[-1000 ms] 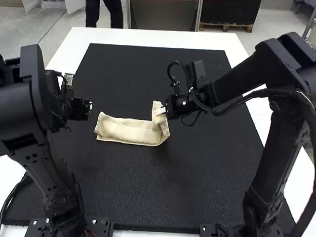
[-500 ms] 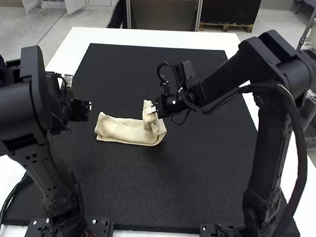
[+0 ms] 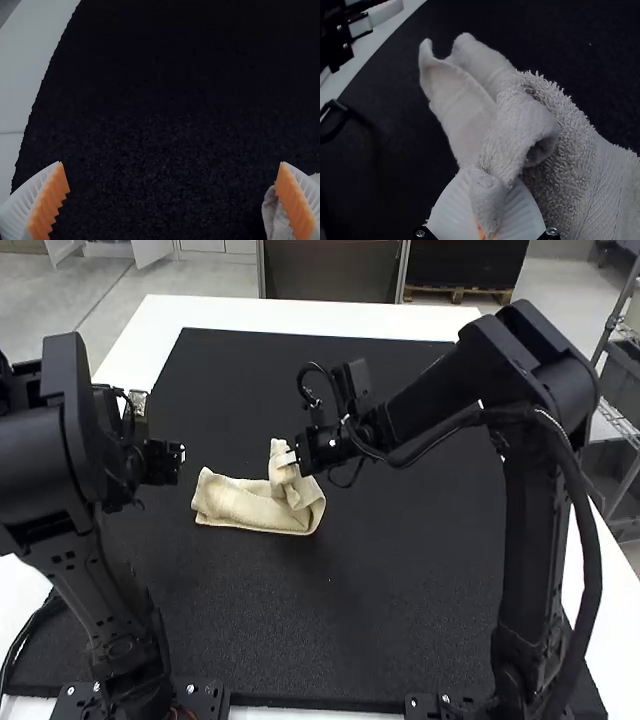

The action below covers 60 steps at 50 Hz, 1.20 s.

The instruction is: Fold the towel.

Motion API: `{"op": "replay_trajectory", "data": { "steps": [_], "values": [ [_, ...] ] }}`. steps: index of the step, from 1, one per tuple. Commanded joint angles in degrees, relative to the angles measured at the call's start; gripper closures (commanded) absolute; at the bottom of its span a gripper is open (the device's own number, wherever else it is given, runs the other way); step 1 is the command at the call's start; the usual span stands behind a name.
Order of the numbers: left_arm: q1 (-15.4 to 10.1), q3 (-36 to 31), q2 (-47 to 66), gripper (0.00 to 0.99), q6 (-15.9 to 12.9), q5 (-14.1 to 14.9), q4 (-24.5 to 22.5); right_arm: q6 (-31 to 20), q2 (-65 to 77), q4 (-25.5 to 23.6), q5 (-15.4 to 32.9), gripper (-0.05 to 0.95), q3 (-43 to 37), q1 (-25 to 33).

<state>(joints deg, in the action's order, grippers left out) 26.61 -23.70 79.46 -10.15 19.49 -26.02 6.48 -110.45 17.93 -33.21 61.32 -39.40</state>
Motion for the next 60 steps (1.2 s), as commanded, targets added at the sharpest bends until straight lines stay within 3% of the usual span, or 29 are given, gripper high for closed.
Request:
{"op": "replay_trajectory", "data": {
  "steps": [1, 60],
  "values": [
    [-0.1, -0.2, 0.3, 0.028, 0.7, 0.1, -0.4, 0.6, -1.2, 0.5, -0.6, 0.92, 2.8, -1.6],
    [-0.1, -0.1, 0.2, 0.03, 0.8, 0.1, -0.5, 0.6, -12.2, -0.6, -0.4, 0.92, 16.7, -7.4]
  ]
}}
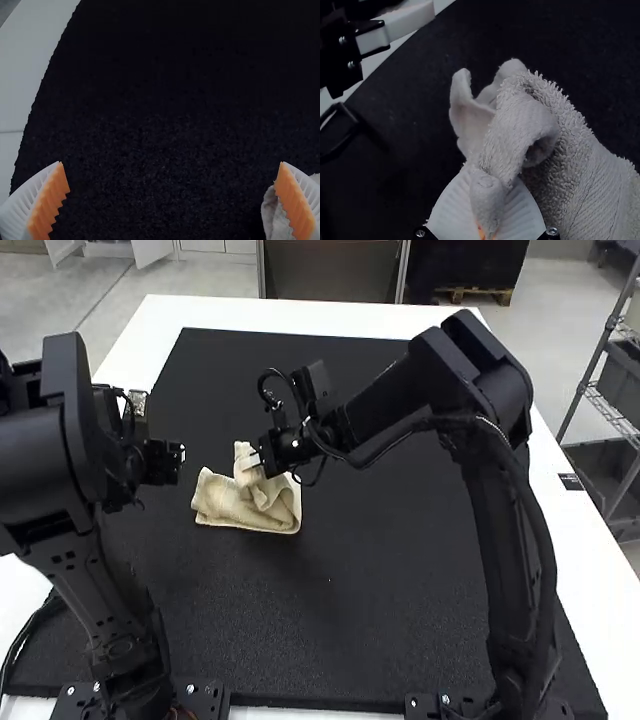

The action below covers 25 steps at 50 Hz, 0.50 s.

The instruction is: Fold the towel.

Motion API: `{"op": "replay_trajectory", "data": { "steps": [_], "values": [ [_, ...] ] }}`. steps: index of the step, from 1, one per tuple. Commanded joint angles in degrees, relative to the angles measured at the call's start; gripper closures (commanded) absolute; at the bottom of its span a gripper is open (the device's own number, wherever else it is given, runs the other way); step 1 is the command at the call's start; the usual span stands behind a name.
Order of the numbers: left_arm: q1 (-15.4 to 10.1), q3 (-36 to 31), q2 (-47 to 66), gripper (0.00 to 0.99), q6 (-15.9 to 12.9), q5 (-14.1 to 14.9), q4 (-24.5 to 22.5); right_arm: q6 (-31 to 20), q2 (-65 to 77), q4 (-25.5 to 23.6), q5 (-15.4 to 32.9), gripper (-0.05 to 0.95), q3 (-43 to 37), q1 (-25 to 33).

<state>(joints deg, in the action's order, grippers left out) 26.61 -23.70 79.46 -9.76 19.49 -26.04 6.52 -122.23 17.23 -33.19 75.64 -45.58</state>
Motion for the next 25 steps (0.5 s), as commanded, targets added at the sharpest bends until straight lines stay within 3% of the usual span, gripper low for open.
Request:
{"op": "replay_trajectory", "data": {
  "steps": [1, 15, 25],
  "values": [
    [-0.1, -0.1, 0.2, 0.03, 0.4, 0.1, -0.5, 0.6, -0.6, 0.1, -0.4, 0.92, 2.6, -1.4],
    [0.1, -0.2, 0.2, 0.028, 0.4, 0.1, -0.5, 0.8, -2.8, -0.3, -0.4, 0.9, 5.3, -2.1],
    [0.3, -0.3, 0.2, 0.03, 0.4, 0.1, -0.5, 1.1, -4.4, -0.2, -0.4, 0.62, 7.0, -2.1]
  ]
}}
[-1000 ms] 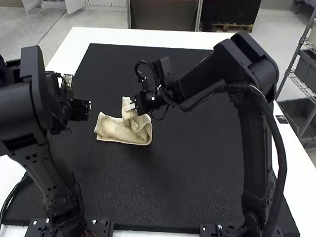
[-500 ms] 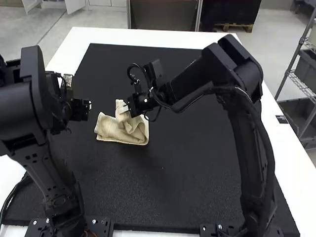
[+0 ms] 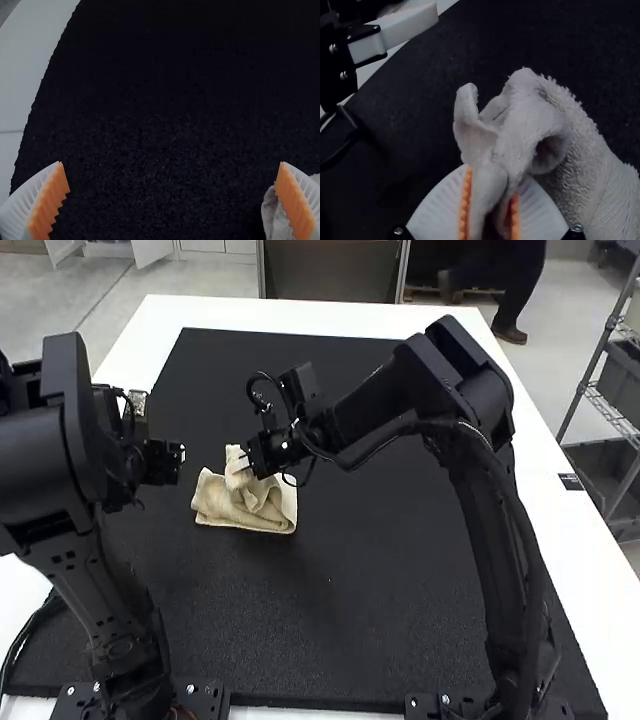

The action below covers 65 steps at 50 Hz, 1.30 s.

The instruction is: Fold the towel.

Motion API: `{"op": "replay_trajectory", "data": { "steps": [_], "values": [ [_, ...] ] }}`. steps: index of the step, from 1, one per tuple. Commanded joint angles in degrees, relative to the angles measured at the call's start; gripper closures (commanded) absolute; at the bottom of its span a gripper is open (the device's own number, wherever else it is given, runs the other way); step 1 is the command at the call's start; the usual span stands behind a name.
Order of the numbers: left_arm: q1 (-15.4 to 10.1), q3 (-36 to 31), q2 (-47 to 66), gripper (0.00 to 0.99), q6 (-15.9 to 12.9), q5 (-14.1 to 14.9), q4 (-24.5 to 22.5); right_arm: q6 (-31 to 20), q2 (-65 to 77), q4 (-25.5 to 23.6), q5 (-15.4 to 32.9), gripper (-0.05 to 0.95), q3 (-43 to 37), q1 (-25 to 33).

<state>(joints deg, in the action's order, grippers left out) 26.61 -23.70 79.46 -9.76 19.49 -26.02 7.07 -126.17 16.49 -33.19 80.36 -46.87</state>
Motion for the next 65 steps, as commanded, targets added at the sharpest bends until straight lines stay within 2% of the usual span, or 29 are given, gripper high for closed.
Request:
{"op": "replay_trajectory", "data": {
  "steps": [1, 5, 12, 33, 47, 50, 58, 61, 65],
  "values": [
    [0.3, -0.2, 0.2, 0.028, 0.4, 0.1, -0.5, 0.8, -0.7, 0.6, -0.4, 0.62, 2.4, -0.8],
    [0.3, -0.2, 0.2, 0.03, 0.4, 0.2, -0.5, 1.6, -1.4, 0.9, -0.5, 0.62, 3.1, -0.9],
    [0.4, -0.3, 0.3, 0.028, 0.4, 0.2, -0.6, 1.8, -2.2, 1.0, -0.8, 0.47, 4.4, -1.6],
    [0.4, -0.4, 0.2, 0.03, 0.4, 0.0, -1.6, 3.7, -2.2, -0.3, -2.1, 0.47, 6.3, -4.4],
    [1.1, -0.2, 0.2, 0.03, 0.4, 0.1, -2.0, 4.8, -2.1, -0.5, -4.9, 0.46, 7.7, -5.3],
    [1.3, -0.2, 0.2, 0.03, 0.4, 0.1, -2.0, 4.9, -1.8, -0.5, -4.9, 0.4, 8.6, -5.2],
    [1.3, -0.1, 0.2, 0.03, 0.4, 0.1, -2.0, 5.2, -0.6, -1.3, -5.2, 0.4, 10.8, -5.1],
    [1.3, -0.2, 0.2, 0.03, 0.4, 0.0, -2.0, 5.0, 0.3, -1.5, -5.5, 0.36, 10.7, -4.9],
    [1.3, -0.1, 0.3, 0.028, 0.4, -0.1, -2.0, 3.9, 1.2, -2.7, -5.5, 0.36, 10.6, -4.1]
  ]
}}
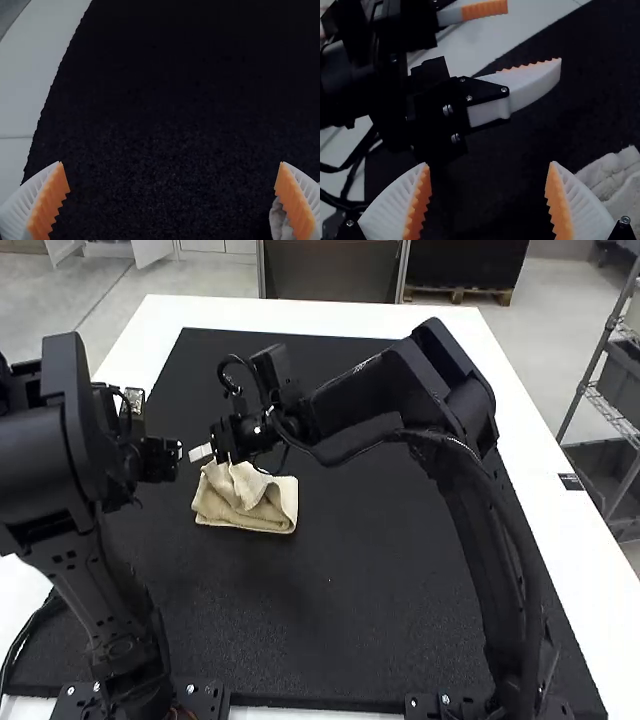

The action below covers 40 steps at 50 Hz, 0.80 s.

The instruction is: Fold the towel.

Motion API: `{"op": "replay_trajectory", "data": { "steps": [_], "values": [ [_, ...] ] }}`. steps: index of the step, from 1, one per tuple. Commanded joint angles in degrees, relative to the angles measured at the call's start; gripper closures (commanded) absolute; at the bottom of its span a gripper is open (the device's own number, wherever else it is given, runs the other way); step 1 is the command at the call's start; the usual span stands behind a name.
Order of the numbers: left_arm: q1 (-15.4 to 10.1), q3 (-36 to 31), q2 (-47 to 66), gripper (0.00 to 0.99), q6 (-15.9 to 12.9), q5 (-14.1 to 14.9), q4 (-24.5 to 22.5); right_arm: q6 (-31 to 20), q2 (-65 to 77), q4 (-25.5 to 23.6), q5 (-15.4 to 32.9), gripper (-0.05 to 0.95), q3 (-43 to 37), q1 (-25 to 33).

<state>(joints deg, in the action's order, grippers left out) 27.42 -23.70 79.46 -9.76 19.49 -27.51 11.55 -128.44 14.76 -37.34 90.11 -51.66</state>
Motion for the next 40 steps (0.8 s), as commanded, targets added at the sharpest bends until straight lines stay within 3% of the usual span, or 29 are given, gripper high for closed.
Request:
{"op": "replay_trajectory", "data": {
  "steps": [1, 5, 14, 23, 40],
  "values": [
    [0.5, -0.1, 0.2, 0.03, 0.4, 0.0, -0.5, -0.8, 3.6, -1.4, -1.3, 0.36, 0.8, 0.9],
    [0.4, -0.1, 0.2, 0.028, 0.4, 0.0, -0.5, -1.4, 4.2, -3.2, -1.2, 0.41, 0.5, 2.0],
    [0.4, 0.1, 0.2, 0.028, 0.4, 0.0, -0.4, -2.7, 5.7, -4.3, -1.3, 0.92, -2.0, 4.4],
    [0.2, 0.1, 0.3, 0.028, 0.4, 0.0, -0.3, -4.5, 6.5, -3.8, -1.4, 0.92, -4.9, 4.9],
    [0.4, 0.1, 0.3, 0.03, 0.4, 0.3, -0.4, -3.9, 5.5, 1.8, -1.6, 0.92, -8.5, 6.9]
  ]
}}
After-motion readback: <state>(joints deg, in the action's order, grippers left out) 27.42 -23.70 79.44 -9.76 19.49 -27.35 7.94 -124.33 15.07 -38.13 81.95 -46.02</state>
